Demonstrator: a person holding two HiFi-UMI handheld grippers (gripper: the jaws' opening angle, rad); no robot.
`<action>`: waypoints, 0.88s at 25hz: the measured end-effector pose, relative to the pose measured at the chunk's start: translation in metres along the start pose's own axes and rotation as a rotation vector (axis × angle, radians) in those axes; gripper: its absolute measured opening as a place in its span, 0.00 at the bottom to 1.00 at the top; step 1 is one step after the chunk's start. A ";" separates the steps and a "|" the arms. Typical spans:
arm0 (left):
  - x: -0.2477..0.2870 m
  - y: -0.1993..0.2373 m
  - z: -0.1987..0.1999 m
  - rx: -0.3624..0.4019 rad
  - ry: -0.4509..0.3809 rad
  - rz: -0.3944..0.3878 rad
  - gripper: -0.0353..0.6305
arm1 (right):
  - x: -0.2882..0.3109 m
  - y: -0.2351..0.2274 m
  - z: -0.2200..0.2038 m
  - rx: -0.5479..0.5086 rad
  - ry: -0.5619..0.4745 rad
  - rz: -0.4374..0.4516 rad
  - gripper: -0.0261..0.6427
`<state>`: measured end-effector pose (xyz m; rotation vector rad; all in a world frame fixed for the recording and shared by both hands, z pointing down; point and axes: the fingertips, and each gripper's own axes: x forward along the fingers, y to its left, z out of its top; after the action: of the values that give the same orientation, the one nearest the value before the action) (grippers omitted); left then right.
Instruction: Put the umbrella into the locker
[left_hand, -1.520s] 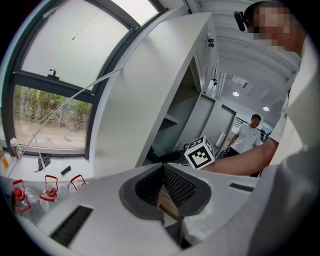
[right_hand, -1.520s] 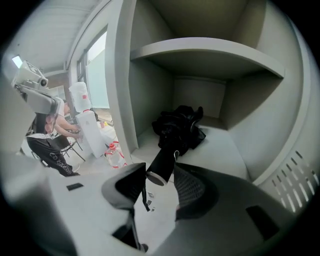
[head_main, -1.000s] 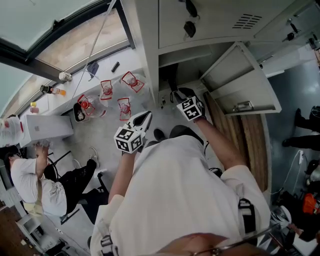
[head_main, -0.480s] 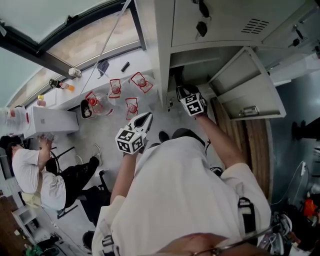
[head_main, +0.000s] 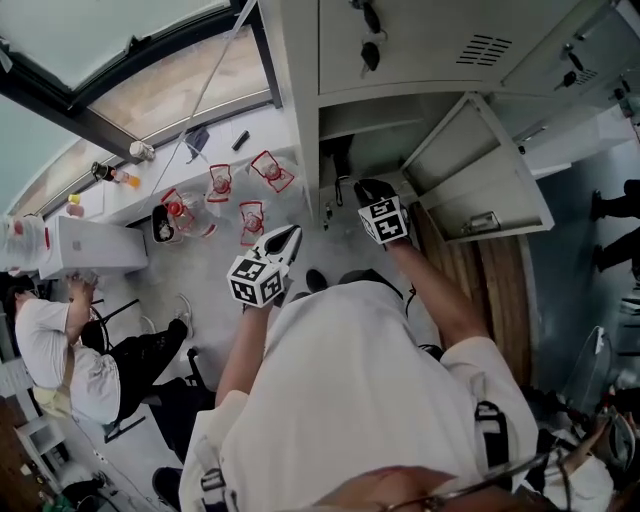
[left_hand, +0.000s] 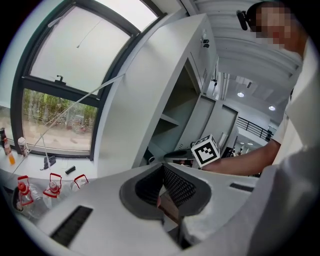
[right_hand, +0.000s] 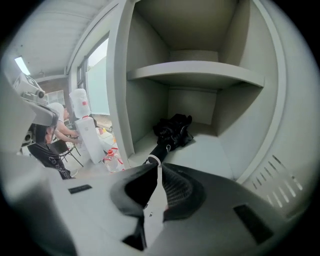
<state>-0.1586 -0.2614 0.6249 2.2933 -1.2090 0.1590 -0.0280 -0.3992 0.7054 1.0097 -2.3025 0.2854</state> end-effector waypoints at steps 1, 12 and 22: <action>0.004 -0.006 0.000 0.000 -0.003 -0.002 0.06 | -0.007 -0.001 -0.001 -0.001 -0.005 0.007 0.08; 0.032 -0.092 -0.005 -0.007 -0.025 0.030 0.06 | -0.084 -0.014 -0.009 0.004 -0.045 0.116 0.08; 0.030 -0.168 -0.046 -0.039 -0.042 0.109 0.06 | -0.159 0.009 -0.048 -0.018 -0.086 0.241 0.06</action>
<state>-0.0013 -0.1842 0.6061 2.2086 -1.3476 0.1266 0.0710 -0.2782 0.6481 0.7478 -2.5033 0.3235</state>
